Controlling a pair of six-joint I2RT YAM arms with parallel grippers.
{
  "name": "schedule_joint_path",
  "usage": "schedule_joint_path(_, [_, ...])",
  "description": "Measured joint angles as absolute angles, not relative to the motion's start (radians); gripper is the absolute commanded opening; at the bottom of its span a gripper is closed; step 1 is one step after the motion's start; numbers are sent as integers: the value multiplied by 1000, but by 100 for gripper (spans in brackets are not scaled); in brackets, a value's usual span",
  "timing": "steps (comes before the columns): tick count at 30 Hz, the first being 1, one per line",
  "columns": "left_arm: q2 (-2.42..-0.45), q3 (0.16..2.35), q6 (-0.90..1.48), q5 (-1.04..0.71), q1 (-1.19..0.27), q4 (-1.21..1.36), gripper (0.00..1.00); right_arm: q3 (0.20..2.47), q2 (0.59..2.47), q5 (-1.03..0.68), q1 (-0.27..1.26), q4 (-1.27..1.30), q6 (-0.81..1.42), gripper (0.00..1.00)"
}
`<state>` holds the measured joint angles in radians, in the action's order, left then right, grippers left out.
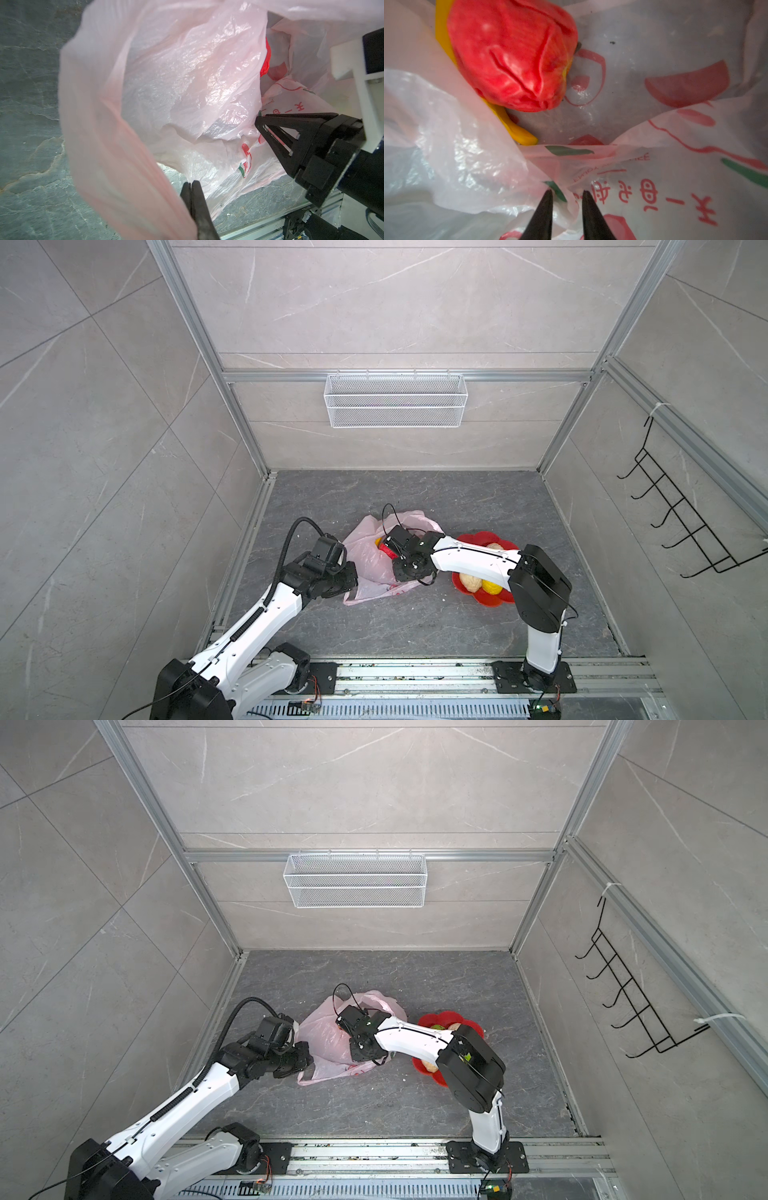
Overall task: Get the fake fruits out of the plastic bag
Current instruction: 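Move the open right gripper into the bag's mouth above the red apple, then lower the right gripper onto the red apple and close on it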
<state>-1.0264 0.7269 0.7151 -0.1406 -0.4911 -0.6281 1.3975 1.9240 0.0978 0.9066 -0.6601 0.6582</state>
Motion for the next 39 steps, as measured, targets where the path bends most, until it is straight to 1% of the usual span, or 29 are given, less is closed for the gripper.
schedule_joint_path(9, [-1026,727,715,-134,-491,-649,0,1407,1885,151,904,-632,660,33])
schedule_joint_path(16, [-1026,727,716,-134,-491,-652,0,1450,1872,184,865,-589,675,37])
schedule_joint_path(23, [-1023,727,716,-133,-491,-664,0,1558,1945,171,844,-561,659,45])
schedule_joint_path(31, [-1000,727,716,-129,-491,-674,0,1597,2010,146,843,-556,635,51])
schedule_joint_path(36, [-1000,727,720,-129,-491,-674,0,1623,2033,134,841,-556,624,59])
schedule_joint_path(39, [-1000,727,723,-129,-491,-674,0,1623,2037,130,841,-564,618,60])
